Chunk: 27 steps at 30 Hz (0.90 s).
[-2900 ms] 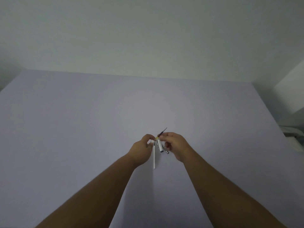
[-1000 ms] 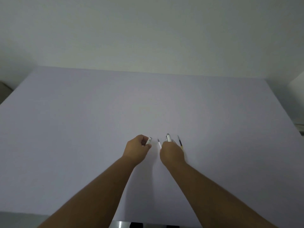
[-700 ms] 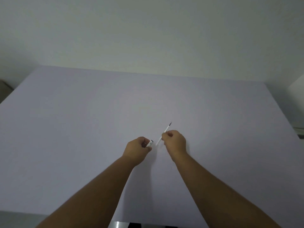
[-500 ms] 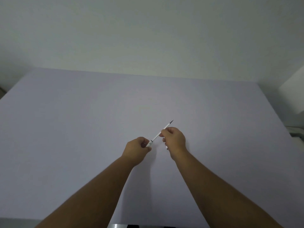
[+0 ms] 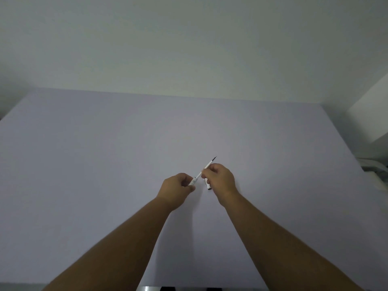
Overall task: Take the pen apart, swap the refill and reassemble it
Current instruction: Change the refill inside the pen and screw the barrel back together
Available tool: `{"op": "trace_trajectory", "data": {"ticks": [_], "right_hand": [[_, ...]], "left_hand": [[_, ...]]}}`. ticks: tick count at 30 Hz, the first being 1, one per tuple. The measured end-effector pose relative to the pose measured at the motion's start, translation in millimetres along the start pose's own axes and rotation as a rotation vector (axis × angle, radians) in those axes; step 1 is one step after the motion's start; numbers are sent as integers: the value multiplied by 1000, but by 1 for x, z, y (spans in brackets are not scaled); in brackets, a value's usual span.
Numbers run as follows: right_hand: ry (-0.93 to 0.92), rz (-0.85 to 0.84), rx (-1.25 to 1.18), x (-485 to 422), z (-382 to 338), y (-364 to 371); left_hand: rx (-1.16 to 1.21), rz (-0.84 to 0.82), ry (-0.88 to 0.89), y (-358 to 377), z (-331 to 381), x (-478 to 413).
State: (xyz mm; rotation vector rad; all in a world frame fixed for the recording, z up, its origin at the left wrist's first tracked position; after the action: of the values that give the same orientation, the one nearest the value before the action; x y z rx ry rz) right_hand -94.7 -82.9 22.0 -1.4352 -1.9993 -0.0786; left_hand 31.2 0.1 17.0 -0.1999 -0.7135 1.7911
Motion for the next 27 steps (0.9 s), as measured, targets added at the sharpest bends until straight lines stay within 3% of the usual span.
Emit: {"op": "trace_trajectory", "data": {"ticks": [3,8,16,20,23,27], "right_hand": [[-14,-91,54,3,-3,0],[-10,-56,-137,-2,-14,-14],[4,-165,25,-8,-8,-14],[15,-58,35,-19,-6,-26],[-42,126,489,-27,0,-32],[-99,123,957,-27,11,-20]], "left_hand": [[11,-1,11,1,4,-1],[11,-12,11,1,8,-3],[79,-37,-10,8,11,-7],[155,-46,-39,10,8,-7],[181,-54,-34,9,8,-6],[179,-57,-41,10,5,-5]]}}
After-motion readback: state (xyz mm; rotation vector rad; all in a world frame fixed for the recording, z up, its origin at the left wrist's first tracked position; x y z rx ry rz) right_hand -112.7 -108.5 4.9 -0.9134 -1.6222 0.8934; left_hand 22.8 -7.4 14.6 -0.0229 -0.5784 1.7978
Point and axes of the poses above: each hand's wrist, its own x-axis away from the middle knuckle, its own y-axis out of the palm, z = x × y, the point moved 4 cm from there along -x, towards the middle knuckle, and after that the axes turned 11 degrees about y, right-handed, at the moved point
